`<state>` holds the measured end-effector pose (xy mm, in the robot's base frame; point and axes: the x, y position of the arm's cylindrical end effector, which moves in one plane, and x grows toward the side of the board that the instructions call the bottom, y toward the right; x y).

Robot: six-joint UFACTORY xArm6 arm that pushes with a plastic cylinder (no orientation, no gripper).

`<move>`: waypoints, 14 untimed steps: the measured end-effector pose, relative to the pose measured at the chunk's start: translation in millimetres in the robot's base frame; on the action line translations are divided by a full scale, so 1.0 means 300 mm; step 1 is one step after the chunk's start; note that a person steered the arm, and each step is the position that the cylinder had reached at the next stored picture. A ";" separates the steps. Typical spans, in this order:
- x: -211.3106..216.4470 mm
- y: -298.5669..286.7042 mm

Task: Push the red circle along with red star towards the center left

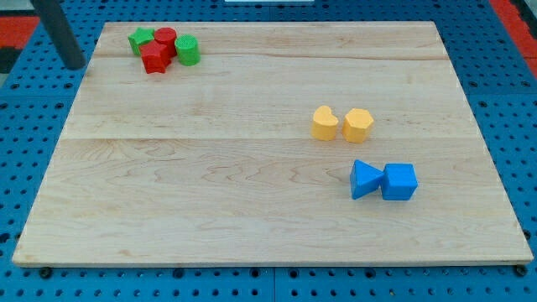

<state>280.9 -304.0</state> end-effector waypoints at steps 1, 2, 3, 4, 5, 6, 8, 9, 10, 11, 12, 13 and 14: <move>-0.151 0.058; -0.268 0.244; -0.299 0.304; -0.268 0.456; -0.263 0.527; -0.242 0.527; -0.148 0.489; -0.077 0.489; 0.002 0.489; 0.076 0.460; 0.096 0.520; -0.005 0.608; -0.135 0.465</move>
<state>240.5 -164.5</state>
